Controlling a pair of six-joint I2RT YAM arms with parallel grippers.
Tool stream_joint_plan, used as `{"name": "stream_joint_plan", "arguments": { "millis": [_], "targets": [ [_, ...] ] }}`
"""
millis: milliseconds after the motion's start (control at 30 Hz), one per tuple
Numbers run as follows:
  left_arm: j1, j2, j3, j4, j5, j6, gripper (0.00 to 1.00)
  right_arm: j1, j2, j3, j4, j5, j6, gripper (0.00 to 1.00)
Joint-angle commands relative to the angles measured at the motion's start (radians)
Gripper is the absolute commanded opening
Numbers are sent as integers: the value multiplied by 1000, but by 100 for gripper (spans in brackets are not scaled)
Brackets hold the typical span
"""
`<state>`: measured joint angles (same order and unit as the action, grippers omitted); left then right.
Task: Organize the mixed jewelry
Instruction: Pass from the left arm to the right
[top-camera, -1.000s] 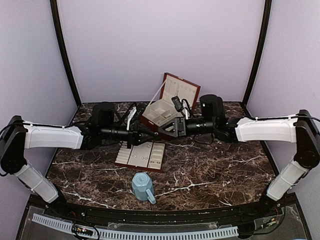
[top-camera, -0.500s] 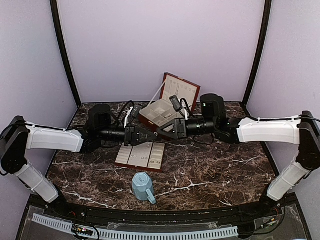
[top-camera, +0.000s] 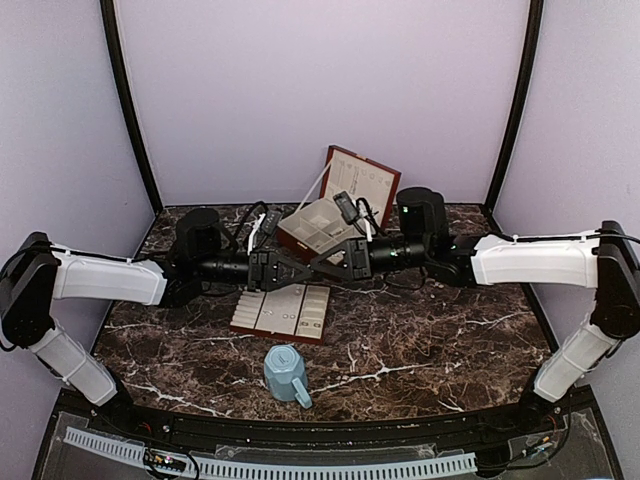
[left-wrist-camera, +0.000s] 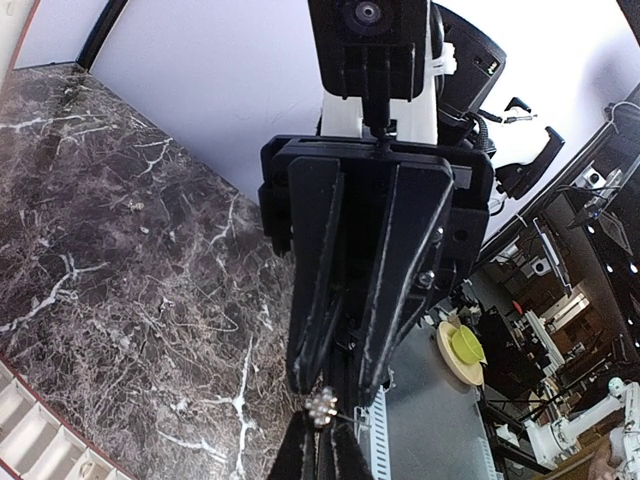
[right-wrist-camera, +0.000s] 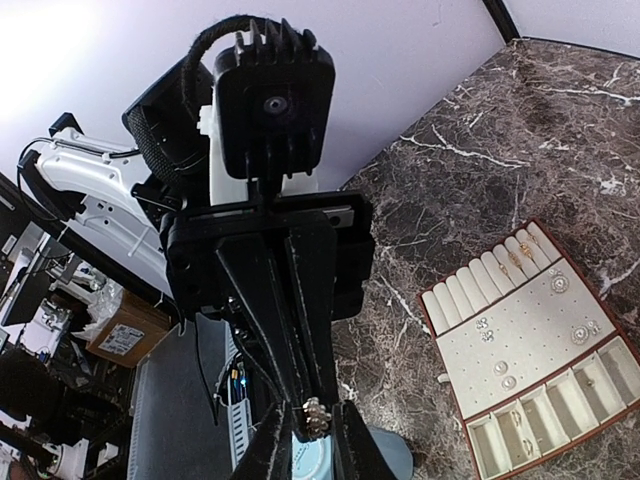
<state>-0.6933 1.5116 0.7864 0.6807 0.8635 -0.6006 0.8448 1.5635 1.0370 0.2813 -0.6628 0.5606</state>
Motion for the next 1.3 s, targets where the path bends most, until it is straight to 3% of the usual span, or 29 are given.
{"name": "stream_joint_plan", "arguments": {
  "millis": [0, 1033, 1267],
  "targets": [
    [5, -21, -15, 43, 23, -7, 0, 11, 19, 30, 12, -17, -3, 13],
    [5, -30, -27, 100, 33, -25, 0, 21, 72, 52, 23, -81, 23, 2],
    [5, -23, -33, 114, 22, -43, 0, 22, 39, 35, 18, 9, 1, 0]
  ]
}}
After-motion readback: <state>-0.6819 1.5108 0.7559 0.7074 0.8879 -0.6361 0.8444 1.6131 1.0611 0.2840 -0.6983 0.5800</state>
